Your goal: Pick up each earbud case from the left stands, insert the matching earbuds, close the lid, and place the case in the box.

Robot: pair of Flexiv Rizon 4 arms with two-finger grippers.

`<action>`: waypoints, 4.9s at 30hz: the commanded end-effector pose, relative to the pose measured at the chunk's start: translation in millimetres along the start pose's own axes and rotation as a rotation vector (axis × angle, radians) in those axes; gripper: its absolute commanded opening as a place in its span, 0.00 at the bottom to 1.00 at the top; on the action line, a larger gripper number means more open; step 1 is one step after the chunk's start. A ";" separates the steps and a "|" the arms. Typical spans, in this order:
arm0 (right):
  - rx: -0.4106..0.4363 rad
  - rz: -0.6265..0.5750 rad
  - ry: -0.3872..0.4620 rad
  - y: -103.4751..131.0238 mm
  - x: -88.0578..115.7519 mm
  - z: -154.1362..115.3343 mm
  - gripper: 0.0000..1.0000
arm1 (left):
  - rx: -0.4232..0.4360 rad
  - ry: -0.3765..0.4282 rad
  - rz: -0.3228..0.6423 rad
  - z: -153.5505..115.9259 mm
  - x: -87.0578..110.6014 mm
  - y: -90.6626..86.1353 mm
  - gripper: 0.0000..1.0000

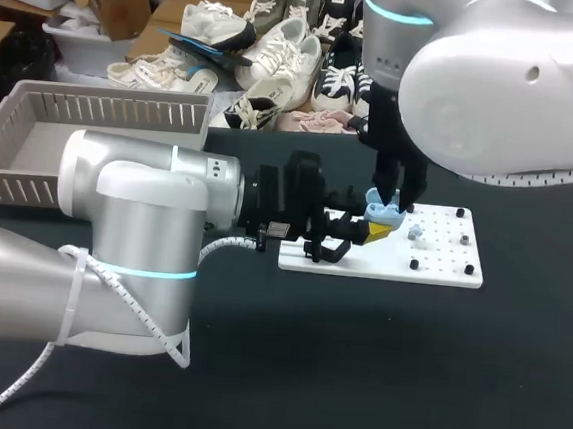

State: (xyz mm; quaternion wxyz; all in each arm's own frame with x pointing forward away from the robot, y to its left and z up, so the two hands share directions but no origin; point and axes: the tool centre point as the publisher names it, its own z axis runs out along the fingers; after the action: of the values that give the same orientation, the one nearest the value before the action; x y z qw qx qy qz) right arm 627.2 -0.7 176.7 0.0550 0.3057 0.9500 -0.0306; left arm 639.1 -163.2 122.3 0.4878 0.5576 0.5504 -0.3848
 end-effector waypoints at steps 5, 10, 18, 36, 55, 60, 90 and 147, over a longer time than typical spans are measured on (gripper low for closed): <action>0.008 0.001 -0.001 1.6 0.2 0.7 0.00 | -0.027 -0.003 0.002 1.0 0.9 -3.5 0.00; 0.009 0.001 0.004 1.9 0.1 2.3 0.00 | -0.027 -0.003 0.002 1.0 0.9 -3.5 0.00; 0.007 -0.002 0.013 2.9 1.4 4.2 0.00 | -0.027 -0.003 0.002 1.0 0.9 -3.5 0.00; 0.008 0.008 0.020 -0.4 0.4 5.8 0.00 | -0.027 -0.003 0.002 1.0 0.9 -3.5 0.00; 0.003 0.012 0.019 -1.0 1.0 2.9 0.00 | -0.027 -0.003 0.002 1.0 0.9 -3.5 0.00; 0.004 0.014 0.019 -1.6 0.3 3.8 0.00 | -0.027 -0.003 0.002 1.0 0.9 -3.5 0.00; 0.008 0.009 0.041 -1.2 2.2 10.6 0.00 | -0.027 -0.003 0.002 1.0 0.9 -3.5 0.00; -0.085 -0.292 -0.125 -71.2 -3.8 -7.6 0.44 | -0.027 -0.003 0.002 1.0 0.9 -3.5 0.00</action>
State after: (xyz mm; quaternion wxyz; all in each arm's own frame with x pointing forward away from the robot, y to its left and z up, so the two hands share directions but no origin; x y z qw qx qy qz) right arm 600.5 -51.4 188.6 0.1027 0.1627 0.9807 -0.0353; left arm 639.0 -162.7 122.1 0.4890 0.5568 0.5506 -0.3843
